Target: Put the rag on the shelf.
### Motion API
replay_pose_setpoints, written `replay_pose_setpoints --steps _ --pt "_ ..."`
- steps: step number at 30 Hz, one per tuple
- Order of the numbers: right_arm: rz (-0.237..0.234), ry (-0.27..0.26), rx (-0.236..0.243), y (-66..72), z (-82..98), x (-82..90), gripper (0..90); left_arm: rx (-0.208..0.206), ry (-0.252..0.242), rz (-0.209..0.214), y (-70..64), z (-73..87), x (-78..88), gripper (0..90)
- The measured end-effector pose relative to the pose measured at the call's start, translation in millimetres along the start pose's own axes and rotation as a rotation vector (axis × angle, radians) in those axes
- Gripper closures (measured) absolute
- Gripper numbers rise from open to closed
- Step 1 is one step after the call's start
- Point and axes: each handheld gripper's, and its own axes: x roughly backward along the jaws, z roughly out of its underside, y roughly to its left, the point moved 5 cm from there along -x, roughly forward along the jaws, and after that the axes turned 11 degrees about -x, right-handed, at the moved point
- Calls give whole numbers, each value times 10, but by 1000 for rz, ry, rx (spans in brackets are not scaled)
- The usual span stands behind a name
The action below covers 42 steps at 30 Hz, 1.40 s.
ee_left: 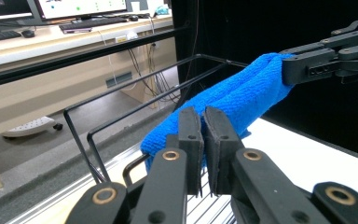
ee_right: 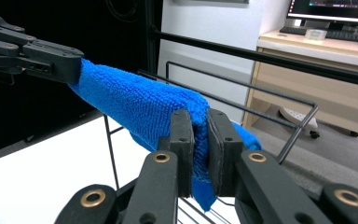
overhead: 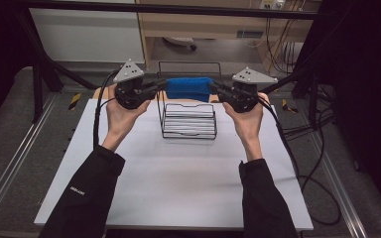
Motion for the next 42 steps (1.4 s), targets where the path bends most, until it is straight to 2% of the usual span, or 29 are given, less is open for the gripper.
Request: replay_pose_setpoints --steps 6,13,19,22,25,29,33,38,42 --pt "-3 14 -8 -28 73 -18 818 14 25 24 -11 40 -13 840" --pt "-11 22 4 -36 105 -16 817 72 -8 27 51 -86 56 796" --pt "-18 34 19 -36 137 -22 815 111 -30 28 92 -176 81 824" --pt "-20 35 30 -35 149 -24 814 123 2 38 85 -165 48 869" --pt "-23 37 31 -38 157 -20 807 117 62 72 35 -85 -16 896" --pt "-27 41 42 -42 173 -10 780 106 117 103 -28 38 -89 897" --pt "-37 46 54 -49 201 0 746 73 161 106 -70 126 -143 897" --pt "-52 48 54 -37 211 23 677 54 176 98 -95 181 -194 897" --pt "-72 28 41 -16 189 53 607 49 191 89 -99 231 -239 897"
